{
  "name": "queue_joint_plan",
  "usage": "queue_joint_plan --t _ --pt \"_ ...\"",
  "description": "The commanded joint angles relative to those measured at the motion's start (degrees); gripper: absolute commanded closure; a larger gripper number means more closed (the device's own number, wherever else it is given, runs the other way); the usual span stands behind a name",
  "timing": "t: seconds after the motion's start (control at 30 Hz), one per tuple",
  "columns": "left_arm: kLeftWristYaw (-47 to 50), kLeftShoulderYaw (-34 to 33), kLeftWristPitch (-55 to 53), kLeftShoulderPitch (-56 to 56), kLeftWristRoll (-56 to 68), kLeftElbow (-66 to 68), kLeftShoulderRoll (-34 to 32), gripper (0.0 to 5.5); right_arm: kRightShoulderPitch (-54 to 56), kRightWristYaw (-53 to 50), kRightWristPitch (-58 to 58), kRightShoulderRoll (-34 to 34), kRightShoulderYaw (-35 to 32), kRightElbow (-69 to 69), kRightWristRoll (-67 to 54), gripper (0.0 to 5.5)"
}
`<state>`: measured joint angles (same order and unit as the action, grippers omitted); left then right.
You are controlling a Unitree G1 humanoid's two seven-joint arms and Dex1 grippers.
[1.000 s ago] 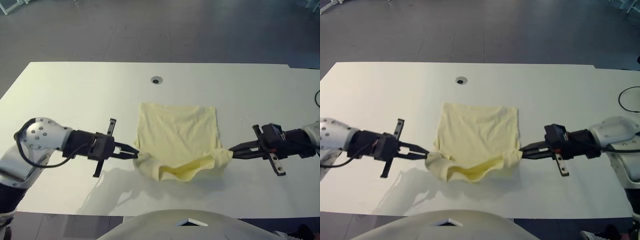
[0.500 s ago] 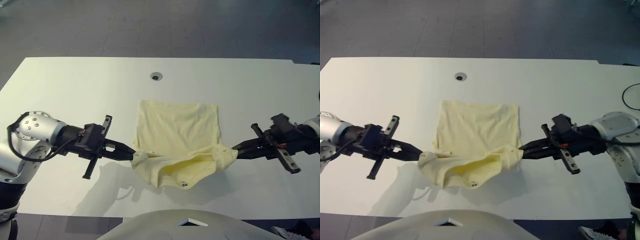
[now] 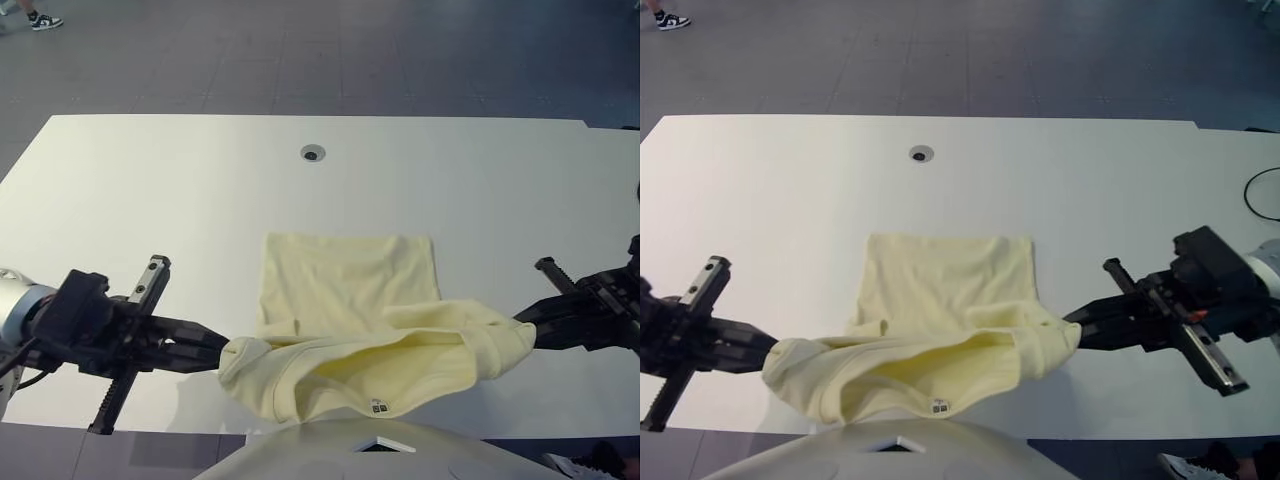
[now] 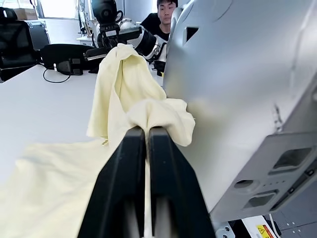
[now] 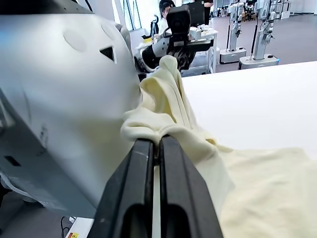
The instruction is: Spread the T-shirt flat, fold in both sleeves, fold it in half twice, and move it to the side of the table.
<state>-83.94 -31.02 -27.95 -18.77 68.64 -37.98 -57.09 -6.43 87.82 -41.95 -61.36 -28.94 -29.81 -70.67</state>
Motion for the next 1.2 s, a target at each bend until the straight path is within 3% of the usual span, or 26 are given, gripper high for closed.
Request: queue_joint_plan --t 0.03,0.17,0.27,0.53,0.77,1.2 --pt "-1.16 -6.89 -2.49 -5.23 3.38 -3.74 1.46 5.47 -2.14 -1.11 -3.19 0.45 -5.44 -1.99 -5.91 5.50" --pt "-0.77 -8.97 -3.83 -6.21 5.23 -5.29 1.55 5.47 -7.19 -1.05 -5.99 1.37 -9.03 -6.78 -9.51 5.50" --pt "-1.58 -5.07 -2.86 -6.01 -0.05 -4.82 1.83 5.47 -10.83 -0.31 -6.36 1.87 -6.97 -10.17 -7.00 5.50" --pt "-2.51 9.98 -0.52 -0.22 -10.62 -0.90 1.94 5.47 -7.18 0.63 -4.52 -0.54 5.86 -8.14 2.83 5.50" --pt "-3.41 20.63 -1.29 8.22 -15.81 8.32 2.52 5.47 4.67 1.28 -5.35 -1.10 19.69 2.07 10.03 5.50" --pt "-2.77 33.43 -0.76 21.18 -23.71 24.64 9.92 5.47 21.31 4.58 -3.65 4.22 42.97 24.13 25.26 5.50"
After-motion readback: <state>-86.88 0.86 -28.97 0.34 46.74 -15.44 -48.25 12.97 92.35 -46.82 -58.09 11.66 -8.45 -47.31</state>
